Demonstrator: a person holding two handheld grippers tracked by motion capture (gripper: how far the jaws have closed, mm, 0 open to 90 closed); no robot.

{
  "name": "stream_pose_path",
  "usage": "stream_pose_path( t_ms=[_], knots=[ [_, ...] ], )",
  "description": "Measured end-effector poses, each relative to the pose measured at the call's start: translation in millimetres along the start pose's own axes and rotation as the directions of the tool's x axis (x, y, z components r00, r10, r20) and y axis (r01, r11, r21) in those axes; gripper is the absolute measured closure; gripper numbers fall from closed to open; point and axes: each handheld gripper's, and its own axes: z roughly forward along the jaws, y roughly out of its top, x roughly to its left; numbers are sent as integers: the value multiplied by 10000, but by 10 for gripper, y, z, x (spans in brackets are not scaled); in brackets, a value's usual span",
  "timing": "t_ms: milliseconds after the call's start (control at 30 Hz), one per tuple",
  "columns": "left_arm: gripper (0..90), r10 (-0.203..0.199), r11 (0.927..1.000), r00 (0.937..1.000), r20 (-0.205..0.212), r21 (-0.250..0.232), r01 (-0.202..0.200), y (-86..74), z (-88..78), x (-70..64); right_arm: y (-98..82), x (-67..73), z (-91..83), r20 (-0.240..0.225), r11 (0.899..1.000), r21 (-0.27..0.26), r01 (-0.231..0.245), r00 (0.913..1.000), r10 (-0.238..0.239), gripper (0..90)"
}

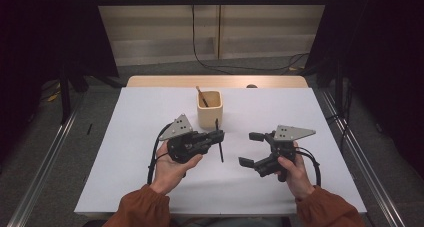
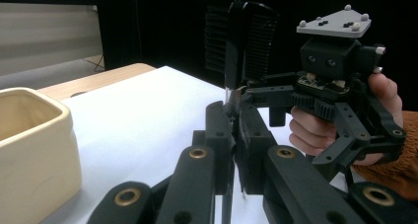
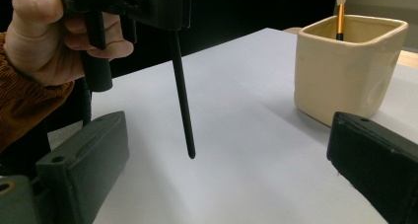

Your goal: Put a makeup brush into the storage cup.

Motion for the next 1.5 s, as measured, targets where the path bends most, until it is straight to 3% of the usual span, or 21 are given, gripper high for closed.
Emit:
stream_pose_path(
  t_ms=[233, 500, 733, 1067, 1167, 1500],
  knots=[
    [856, -77, 9999, 9997, -216, -108, 74, 23, -91, 68, -17, -15, -90, 297, 10000, -78, 24, 9996, -21, 28],
    [856, -120, 9999, 9989, -448, -120, 115, 45, -162, 153, -68, -57, -219, 938, 9998, -166, -124, 9955, 139, 31],
    [856, -147, 9998, 9980, -611, -108, 141, 69, -201, 211, -127, -91, -307, 1609, 9997, -222, -95, 9869, 130, 31],
    [856, -123, 9998, 9961, -879, -177, 108, 144, -276, 315, -173, -129, -402, 2045, 9997, -127, -191, 9786, 213, 32],
    [856, -293, 9993, 9959, -851, -260, 272, 160, -302, 349, -187, -128, -462, 2184, 9997, -145, -221, 9755, 248, 32],
    [856, -19, 9994, 9928, -1194, -351, -23, 279, -357, 410, -292, -124, -670, 2682, 9987, -180, -480, 9620, 511, 40]
  ],
)
